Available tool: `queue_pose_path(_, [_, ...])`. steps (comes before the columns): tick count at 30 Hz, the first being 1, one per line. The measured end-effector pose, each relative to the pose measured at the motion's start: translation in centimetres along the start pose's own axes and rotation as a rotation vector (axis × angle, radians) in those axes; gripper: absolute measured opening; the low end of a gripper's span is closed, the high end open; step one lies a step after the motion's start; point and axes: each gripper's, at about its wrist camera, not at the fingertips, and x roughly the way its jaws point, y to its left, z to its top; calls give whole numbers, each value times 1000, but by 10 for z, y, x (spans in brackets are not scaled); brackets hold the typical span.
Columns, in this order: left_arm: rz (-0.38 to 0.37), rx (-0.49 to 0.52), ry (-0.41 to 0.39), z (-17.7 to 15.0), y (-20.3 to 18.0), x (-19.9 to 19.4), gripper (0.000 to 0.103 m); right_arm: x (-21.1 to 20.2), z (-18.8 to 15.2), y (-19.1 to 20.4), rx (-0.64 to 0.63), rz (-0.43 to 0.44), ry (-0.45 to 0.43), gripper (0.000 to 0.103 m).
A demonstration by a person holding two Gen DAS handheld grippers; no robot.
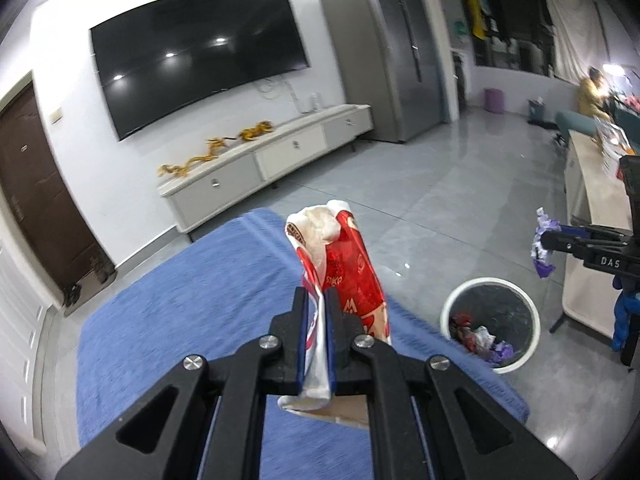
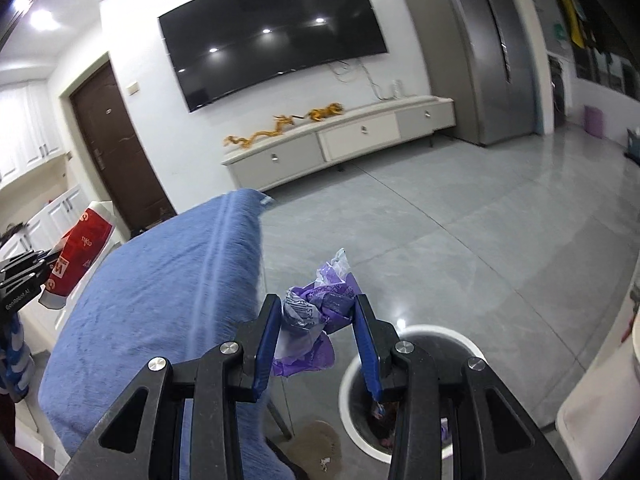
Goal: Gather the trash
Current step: 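Carry both items over the bin and open both tools to drop them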
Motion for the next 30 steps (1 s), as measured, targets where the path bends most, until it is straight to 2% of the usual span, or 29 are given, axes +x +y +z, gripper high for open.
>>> queue_pose_path(8, [-107,93,66,17,-66,44,7,1,-20,-52,83,-54,25,35])
queue_pose_path(19, [-235,178,146,25,-138,88,7,12,-41,-97,168,-89,67,35])
queue_pose_path(30, [-386,169,343,18,-192,158,7,50,-68,-123,237,-90,169,35])
